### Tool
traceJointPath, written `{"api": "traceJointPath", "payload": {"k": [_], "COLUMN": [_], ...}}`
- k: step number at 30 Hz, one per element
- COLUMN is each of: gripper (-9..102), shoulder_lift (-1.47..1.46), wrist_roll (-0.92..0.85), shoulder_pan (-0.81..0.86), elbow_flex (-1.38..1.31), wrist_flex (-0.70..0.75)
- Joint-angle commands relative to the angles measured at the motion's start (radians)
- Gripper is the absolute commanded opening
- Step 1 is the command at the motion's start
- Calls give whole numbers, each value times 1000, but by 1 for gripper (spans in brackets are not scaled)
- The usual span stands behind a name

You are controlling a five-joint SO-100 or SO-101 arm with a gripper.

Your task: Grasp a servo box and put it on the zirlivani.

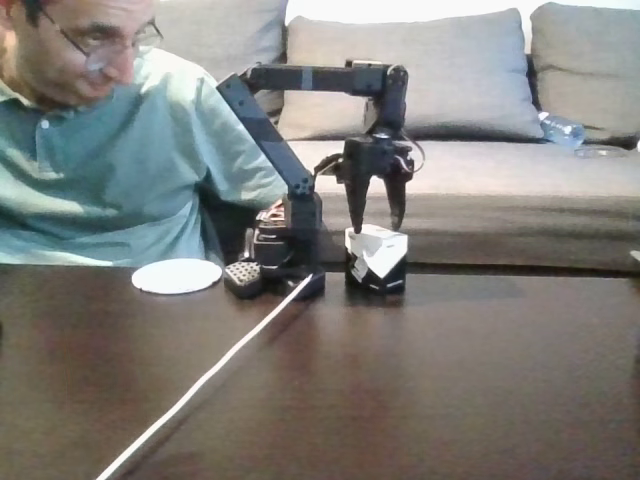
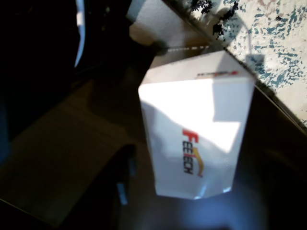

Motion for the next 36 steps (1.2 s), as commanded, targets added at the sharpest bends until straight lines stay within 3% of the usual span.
{"api": "traceJointPath", "payload": {"k": [1,9,16,22,29,32,36], "gripper": [35,33,11,11,11,11,11], "shoulder_lift": [-26,-86,-84,-84,-91,-87,-83], "wrist_roll": [-5,-5,-2,6,31,100,316], "shoulder_pan": [2,-5,5,60,379,643,1066], "elbow_flex": [9,133,110,-71,-626,-769,-865], "wrist_flex": [-26,-179,-179,-95,52,106,169]}}
